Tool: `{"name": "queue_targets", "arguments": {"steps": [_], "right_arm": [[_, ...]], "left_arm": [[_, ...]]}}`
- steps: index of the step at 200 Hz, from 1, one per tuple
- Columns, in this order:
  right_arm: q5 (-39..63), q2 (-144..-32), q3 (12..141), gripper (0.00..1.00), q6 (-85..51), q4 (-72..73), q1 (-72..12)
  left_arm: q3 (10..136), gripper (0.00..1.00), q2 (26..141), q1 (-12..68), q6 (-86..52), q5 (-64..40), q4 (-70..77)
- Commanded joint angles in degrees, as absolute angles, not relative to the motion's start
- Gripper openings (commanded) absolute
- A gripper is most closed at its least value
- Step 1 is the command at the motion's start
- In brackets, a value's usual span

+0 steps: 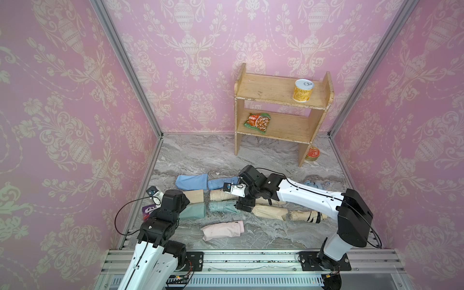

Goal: Take umbrellas out of sleeves
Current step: Take out the umbrella from the umbrella sleeve.

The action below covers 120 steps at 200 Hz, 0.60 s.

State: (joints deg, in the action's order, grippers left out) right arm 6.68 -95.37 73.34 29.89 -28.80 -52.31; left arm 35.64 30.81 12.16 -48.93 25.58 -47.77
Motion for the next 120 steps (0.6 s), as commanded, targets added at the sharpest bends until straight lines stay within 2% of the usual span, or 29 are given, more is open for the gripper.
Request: {"name": "queue_targets", "arguments": {"steps": [1, 46, 120], "right_arm": [[9.02, -92.10, 73.66, 1.00, 29.26, -29.17, -53.41], [11.31, -86.01, 68.87, 1.00, 29.61, -28.84, -54.54], [11.72, -83.01, 61.89, 1.00, 27.48, -27.95, -56.25]], "left_arm": [[38.80, 0.97, 29.88, 11.73, -49.10, 22.65, -51.50], [38.67, 0.95, 31.44, 12.64, -52.59, 10.37, -54.02], [35.68, 0.85, 27.79, 24.92, -63.21, 7.58, -62.41]]}}
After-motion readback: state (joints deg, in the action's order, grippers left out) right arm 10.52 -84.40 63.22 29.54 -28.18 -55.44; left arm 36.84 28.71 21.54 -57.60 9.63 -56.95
